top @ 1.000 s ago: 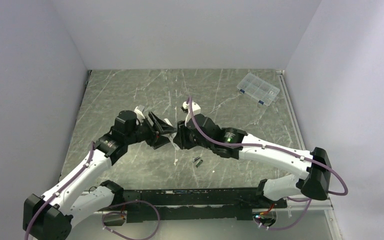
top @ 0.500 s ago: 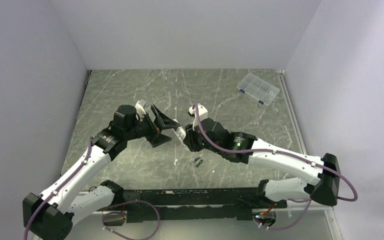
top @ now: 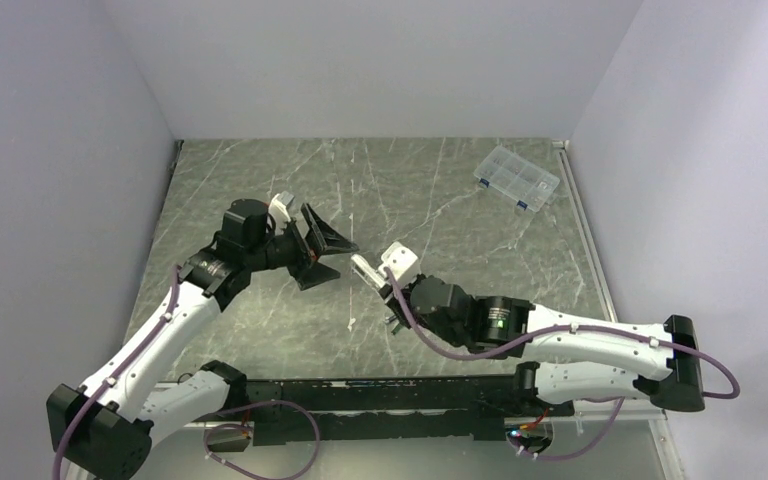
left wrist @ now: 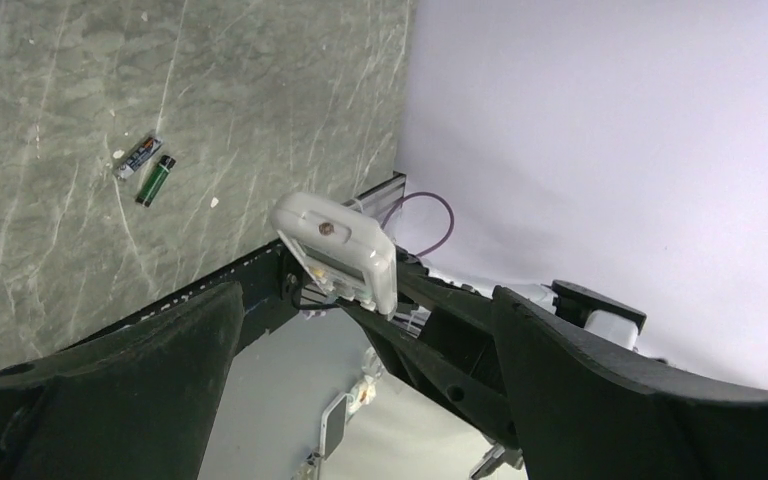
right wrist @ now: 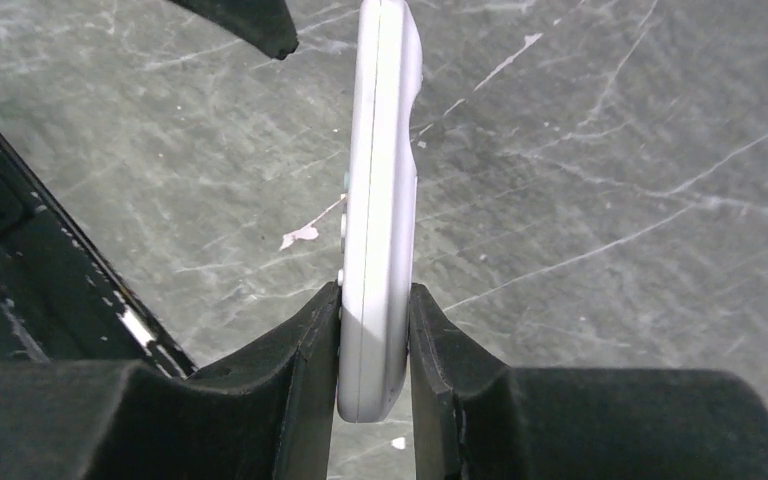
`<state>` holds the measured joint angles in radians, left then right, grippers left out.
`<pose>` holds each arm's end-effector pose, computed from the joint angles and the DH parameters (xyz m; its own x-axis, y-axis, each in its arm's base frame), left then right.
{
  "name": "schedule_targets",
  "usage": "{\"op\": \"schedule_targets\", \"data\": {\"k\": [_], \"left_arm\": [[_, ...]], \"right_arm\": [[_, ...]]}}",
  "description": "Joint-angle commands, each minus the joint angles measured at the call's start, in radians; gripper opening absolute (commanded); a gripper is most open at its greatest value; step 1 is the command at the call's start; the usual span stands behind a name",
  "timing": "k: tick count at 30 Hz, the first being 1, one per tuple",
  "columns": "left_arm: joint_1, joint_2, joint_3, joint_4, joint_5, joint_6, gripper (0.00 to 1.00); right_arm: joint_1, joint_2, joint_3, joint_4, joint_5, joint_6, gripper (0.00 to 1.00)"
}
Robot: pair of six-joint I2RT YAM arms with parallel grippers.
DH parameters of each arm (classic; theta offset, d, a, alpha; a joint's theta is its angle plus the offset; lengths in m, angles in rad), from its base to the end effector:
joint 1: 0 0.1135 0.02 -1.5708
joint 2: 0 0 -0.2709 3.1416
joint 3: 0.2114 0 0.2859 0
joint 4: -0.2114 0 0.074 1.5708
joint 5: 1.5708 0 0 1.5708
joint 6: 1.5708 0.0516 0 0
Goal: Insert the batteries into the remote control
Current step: Adjust the remote control.
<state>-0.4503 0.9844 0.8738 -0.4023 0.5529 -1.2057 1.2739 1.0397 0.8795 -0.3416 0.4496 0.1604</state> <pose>0.2198 -0.1364 0.3101 -0.8885 -0.4534 -0.0704 -0.1333 0.4019 -0.9059 0.1016 0.2554 0.3038 -0.2587 -0.3538 -0.8989 -0.7176 0.6932 -0.0663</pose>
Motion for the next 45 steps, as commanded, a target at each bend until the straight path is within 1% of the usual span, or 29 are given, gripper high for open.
{"op": "schedule_targets", "data": {"k": [1,6,14,17,19,26,32,37,42,45], "left_arm": [[0.027,-0.001,0.037,0.0,0.099,0.024,0.99],[0.039,-0.006,0.016,0.019,0.15,0.01,0.99],[0.041,0.011,0.031,-0.008,0.215,0.025,0.99],[0.041,0.008,0.029,-0.017,0.227,0.032,0.99],[0.041,0.004,0.025,-0.01,0.236,0.028,0.99],[0.041,-0.004,-0.017,0.083,0.314,-0.027,0.98],[0.041,-0.013,-0.031,0.096,0.337,-0.038,0.96],[0.041,-0.012,-0.041,0.109,0.355,-0.045,0.9],[0.041,-0.013,-0.056,0.129,0.368,-0.056,0.84],[0.041,-0.015,-0.062,0.147,0.376,-0.065,0.77]], "right_arm": [[0.064,-0.028,-0.035,0.125,0.149,-0.164,0.0],[0.12,-0.019,-0.079,0.206,0.231,-0.297,0.0],[0.176,0.011,-0.103,0.3,0.294,-0.486,0.0],[0.194,0.009,-0.122,0.336,0.3,-0.559,0.0],[0.202,0.007,-0.138,0.391,0.309,-0.607,0.0],[0.222,0.002,-0.188,0.507,0.335,-0.771,0.0],[0.255,-0.023,-0.259,0.647,0.331,-0.955,0.0],[0.268,-0.031,-0.28,0.688,0.324,-1.033,0.0],[0.295,-0.056,-0.336,0.806,0.31,-1.164,0.0],[0.3,-0.057,-0.36,0.839,0.308,-1.219,0.0]]}}
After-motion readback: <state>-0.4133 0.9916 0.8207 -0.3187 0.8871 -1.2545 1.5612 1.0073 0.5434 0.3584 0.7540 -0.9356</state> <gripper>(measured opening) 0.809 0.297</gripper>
